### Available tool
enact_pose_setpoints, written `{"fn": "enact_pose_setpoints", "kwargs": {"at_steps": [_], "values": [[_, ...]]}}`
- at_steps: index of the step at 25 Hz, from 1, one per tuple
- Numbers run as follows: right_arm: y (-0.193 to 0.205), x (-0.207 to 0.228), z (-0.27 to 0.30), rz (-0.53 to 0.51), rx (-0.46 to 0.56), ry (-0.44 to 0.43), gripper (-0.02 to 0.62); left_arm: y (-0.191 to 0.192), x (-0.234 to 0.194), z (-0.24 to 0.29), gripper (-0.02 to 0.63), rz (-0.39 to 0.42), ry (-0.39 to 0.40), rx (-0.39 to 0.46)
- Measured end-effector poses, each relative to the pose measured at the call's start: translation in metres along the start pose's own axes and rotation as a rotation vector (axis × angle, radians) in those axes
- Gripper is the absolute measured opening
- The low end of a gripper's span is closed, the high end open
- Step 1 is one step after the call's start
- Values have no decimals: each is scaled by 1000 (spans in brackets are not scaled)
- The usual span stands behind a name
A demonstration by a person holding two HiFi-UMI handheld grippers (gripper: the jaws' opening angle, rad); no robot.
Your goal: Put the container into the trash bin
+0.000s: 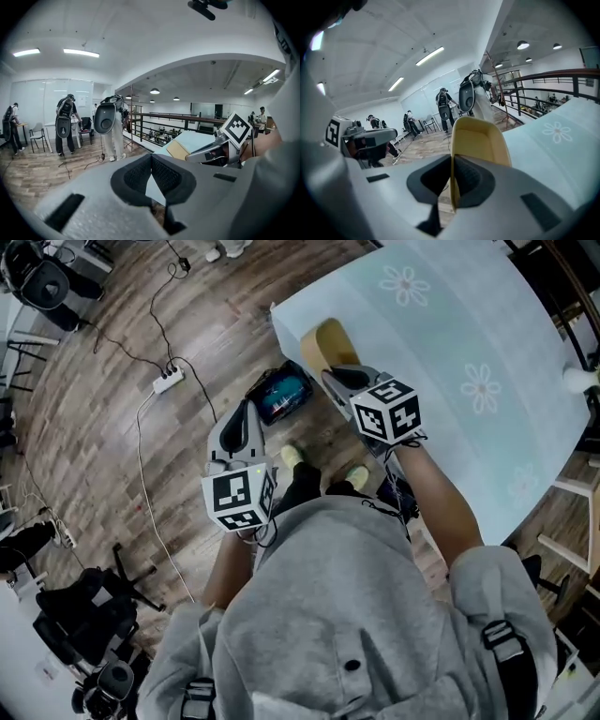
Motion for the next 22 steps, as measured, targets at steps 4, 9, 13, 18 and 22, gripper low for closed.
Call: {"fn": "enact_pose_setpoints", "kwargs": {"at_steps": [4, 9, 13, 18, 22], "values": [[4, -11, 41, -30, -10, -31, 35, 19, -33, 2, 20, -20, -42, -11], [2, -25, 73, -45, -35, -57, 35, 22, -66, 5, 20, -38, -67, -10], [0, -25, 104, -47, -60, -68, 35, 27, -92, 17, 20, -51, -82, -13], [5, -24, 137, -52, -103, -92, 35, 37, -117, 27, 20, -64, -104, -37], [14, -24, 163, -38, -133, -96, 35, 46, -139, 37, 20, -71, -105, -61]]}}
Point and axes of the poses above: the fingertips, and each gripper's own axes: z forward along the fingers, x to its right, y out of its underside, the point moved 8 cm from there along -z, backward along the fingers, and after that the axes turned 12 degrees about x, right-handed, at the moved point
